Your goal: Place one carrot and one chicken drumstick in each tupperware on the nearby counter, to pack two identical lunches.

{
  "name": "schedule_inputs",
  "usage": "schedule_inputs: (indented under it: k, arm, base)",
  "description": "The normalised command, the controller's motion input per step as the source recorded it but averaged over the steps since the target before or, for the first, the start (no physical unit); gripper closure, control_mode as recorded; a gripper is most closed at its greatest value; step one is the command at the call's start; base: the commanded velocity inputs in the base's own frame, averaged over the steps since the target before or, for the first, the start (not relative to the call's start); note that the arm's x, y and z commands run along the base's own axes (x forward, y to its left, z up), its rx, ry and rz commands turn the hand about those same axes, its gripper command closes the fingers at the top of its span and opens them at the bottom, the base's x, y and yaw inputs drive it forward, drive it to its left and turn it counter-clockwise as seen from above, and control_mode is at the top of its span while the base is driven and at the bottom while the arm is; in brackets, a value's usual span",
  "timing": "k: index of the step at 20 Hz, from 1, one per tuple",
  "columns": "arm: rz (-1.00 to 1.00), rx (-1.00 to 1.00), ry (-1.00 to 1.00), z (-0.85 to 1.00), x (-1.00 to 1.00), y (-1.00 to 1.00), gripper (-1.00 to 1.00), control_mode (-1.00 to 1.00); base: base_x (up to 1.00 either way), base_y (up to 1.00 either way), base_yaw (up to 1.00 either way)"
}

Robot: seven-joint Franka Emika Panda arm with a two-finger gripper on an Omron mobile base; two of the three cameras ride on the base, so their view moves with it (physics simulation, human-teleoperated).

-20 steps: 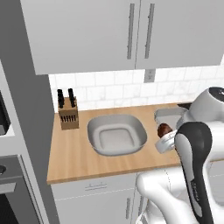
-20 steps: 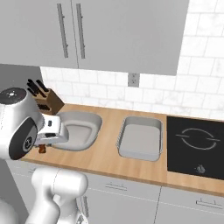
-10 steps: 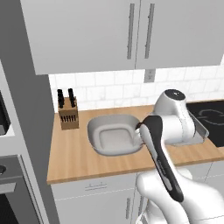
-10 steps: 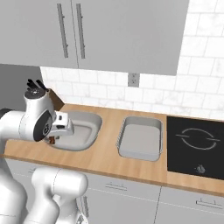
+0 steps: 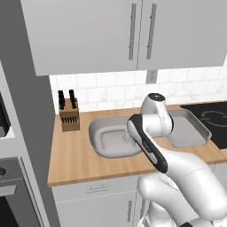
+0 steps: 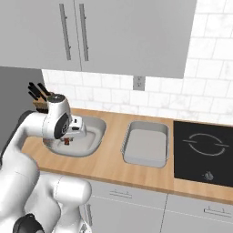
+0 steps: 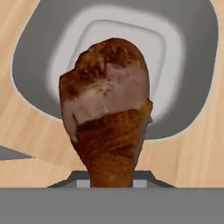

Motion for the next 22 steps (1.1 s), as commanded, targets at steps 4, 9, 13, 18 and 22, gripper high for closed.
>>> schedule_inputs:
  k: [4, 9, 13, 18, 22]
  arm:
    - [-0.01, -0.02, 0.03, -0.11, 0.56, 0.0, 1.0, -1.0]
    - [0.0, 0.0, 0.0, -0.39, 0.31, 0.0, 1.0, -1.0]
    - [0.0, -0.03, 0.0, -0.78, 0.36, 0.04, 1.0, -1.0]
    - [0.0, -0.05, 0.0, -0.79, 0.41, 0.07, 1.0, -1.0]
    - [0.0, -0.02, 0.01, -0.06, 0.51, 0.01, 1.0, -1.0]
  base:
    - [0.0, 0.0, 0.0]
    - [0.0, 0.0, 0.0]
    - [0.0, 0.0, 0.0]
    - [0.0, 0.0, 0.0]
    - [0.0, 0.0, 0.0]
